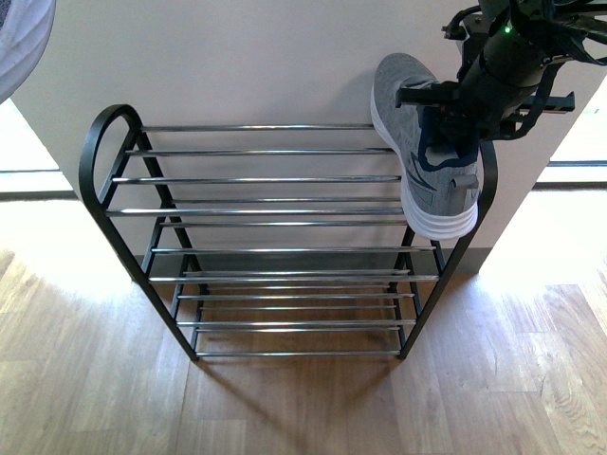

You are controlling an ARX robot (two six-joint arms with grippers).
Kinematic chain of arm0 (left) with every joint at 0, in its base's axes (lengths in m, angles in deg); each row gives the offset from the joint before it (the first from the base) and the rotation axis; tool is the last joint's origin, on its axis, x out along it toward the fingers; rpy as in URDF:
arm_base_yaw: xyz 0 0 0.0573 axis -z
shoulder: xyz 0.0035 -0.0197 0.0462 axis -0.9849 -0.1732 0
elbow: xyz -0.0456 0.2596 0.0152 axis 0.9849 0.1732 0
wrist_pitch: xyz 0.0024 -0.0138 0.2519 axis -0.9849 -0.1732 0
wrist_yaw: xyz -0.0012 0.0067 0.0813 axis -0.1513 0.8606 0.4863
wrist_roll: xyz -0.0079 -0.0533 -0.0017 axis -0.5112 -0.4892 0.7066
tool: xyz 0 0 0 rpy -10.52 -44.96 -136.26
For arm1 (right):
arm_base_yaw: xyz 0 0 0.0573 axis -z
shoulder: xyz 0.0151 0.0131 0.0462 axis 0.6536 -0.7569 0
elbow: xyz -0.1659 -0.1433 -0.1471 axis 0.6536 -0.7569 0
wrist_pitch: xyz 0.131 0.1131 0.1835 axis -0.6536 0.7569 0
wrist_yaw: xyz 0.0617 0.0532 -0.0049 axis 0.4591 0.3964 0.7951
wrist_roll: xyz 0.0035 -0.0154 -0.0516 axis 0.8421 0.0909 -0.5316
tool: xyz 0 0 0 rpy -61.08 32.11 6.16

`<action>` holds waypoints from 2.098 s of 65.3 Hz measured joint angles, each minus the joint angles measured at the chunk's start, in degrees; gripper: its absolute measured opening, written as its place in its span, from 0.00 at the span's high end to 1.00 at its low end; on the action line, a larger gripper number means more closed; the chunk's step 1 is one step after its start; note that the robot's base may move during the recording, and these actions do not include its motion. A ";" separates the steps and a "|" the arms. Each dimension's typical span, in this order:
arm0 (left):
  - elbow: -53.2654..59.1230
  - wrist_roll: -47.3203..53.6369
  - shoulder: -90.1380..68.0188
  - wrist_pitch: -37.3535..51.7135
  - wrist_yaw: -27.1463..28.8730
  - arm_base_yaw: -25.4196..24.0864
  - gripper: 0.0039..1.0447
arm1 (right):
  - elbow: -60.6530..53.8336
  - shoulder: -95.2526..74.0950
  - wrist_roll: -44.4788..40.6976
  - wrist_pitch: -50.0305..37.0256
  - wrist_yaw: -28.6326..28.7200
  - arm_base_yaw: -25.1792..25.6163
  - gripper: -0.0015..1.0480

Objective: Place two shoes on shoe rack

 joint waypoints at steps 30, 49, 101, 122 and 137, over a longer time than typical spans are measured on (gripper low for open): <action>0.00 0.00 0.00 0.00 0.00 0.00 0.99 | 3.56 -1.51 3.06 -0.70 1.46 1.95 0.67; 0.00 0.00 0.00 0.00 0.00 0.00 0.99 | -12.92 13.60 1.55 -13.11 7.98 1.77 0.20; 0.00 0.00 0.00 0.00 0.00 0.00 0.99 | -75.28 66.62 -10.47 -53.07 42.38 30.42 0.09; 0.00 0.00 0.00 0.00 0.09 0.00 0.99 | -87.06 75.56 -13.53 -65.29 19.43 23.15 0.62; 0.00 0.00 0.00 0.00 0.04 0.00 0.99 | -91.21 84.52 -14.01 -60.43 16.55 20.09 0.98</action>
